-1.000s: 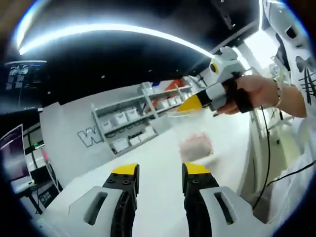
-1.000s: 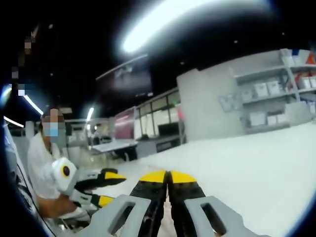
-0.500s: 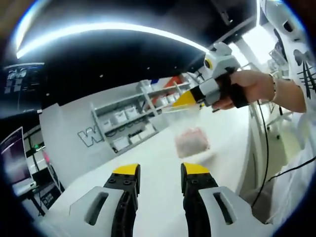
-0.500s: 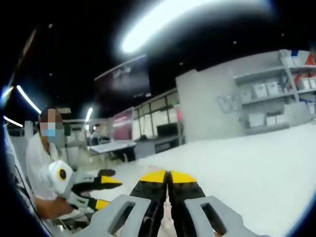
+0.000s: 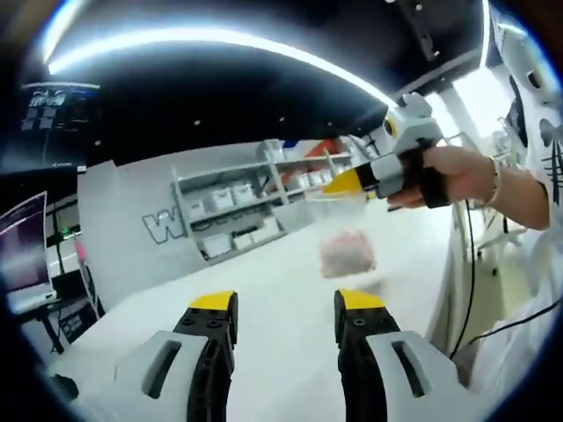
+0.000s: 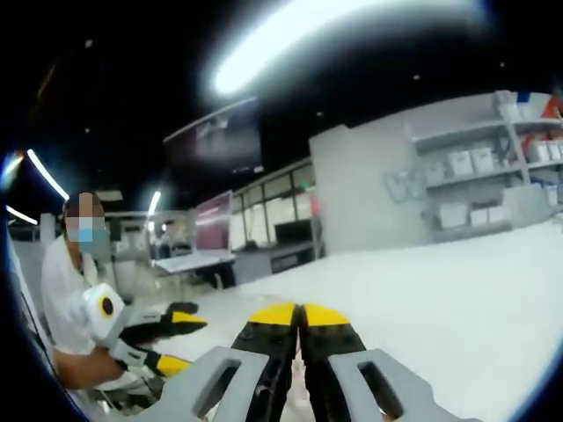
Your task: Open the resealable bag by pulling the two sides of the seal apart until the entire bag opening is separated and visibly accessible.
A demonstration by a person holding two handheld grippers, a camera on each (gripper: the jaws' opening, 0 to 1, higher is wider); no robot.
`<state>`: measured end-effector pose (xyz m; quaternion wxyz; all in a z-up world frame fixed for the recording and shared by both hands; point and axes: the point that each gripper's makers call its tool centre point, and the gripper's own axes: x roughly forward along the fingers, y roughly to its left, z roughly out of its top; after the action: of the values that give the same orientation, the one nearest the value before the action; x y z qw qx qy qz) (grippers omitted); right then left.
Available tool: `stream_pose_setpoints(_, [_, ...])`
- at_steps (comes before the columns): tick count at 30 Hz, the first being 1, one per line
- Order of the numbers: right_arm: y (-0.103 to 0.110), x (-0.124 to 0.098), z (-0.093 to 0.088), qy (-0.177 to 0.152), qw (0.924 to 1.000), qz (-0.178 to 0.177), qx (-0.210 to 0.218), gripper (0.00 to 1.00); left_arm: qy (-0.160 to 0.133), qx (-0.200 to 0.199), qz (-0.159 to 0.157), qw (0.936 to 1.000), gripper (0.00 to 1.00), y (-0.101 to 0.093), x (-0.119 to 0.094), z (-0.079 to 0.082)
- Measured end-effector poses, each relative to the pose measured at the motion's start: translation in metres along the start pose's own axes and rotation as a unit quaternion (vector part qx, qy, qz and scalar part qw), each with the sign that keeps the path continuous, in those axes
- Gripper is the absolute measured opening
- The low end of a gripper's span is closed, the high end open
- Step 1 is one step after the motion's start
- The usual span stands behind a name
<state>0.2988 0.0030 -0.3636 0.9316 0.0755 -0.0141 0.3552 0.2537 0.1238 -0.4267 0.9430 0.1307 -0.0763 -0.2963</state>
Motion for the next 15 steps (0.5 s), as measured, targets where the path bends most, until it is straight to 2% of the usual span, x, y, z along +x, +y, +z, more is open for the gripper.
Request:
stream_pose_setpoints(8, [-0.0009,0.0019,0.0026,-0.003,1.0,0.0,-0.001,0.0,0.002,-0.009,-0.002,1.0,0.46,0.0005,-0.0006,-0.0019])
stream_pose_setpoints(15, [-0.0049,0.0038,0.0052,-0.005,1.0,-0.002,0.002,0.0,0.009,-0.032,0.007,0.9994,0.59,0.0052,0.002,-0.0067])
